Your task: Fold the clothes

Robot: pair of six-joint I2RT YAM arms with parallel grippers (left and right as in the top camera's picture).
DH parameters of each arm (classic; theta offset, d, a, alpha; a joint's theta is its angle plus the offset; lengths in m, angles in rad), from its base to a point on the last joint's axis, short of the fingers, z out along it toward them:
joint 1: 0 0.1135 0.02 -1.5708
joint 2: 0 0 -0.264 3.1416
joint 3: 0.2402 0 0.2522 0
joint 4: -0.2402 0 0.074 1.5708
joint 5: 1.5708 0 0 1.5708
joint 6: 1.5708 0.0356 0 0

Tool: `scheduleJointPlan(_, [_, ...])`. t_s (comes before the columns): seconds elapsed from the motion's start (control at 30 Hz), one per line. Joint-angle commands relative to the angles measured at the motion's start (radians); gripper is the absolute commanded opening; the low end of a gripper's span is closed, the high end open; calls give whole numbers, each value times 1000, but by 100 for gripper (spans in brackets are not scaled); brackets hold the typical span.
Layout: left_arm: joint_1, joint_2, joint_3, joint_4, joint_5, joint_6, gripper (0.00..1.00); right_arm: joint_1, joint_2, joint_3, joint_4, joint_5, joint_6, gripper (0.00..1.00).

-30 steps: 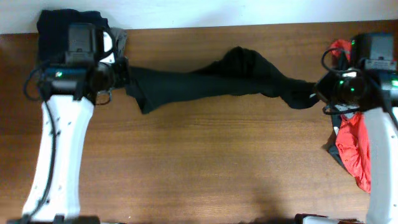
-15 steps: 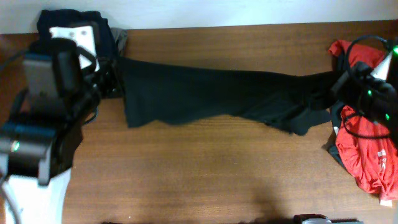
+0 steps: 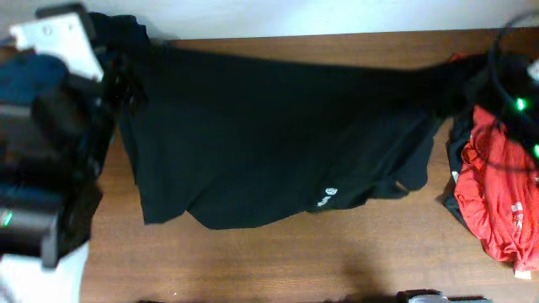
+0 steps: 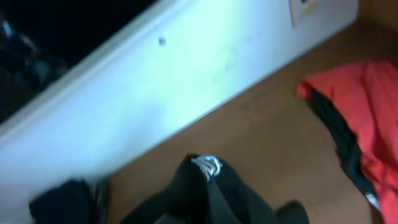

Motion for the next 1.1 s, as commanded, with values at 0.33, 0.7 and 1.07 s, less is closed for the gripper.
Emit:
scheduleJointPlan(0.33, [70, 394, 10, 604, -60, 179, 1, -24, 338, 14, 459, 59, -80, 4])
scheduleJointPlan(0.7, [66, 395, 80, 322, -56, 197, 1, -22, 334, 140, 215, 64, -149, 4])
scheduleJointPlan(1.07, [66, 562, 69, -290, 163, 27, 1, 26, 393, -155, -193, -136, -142, 4])
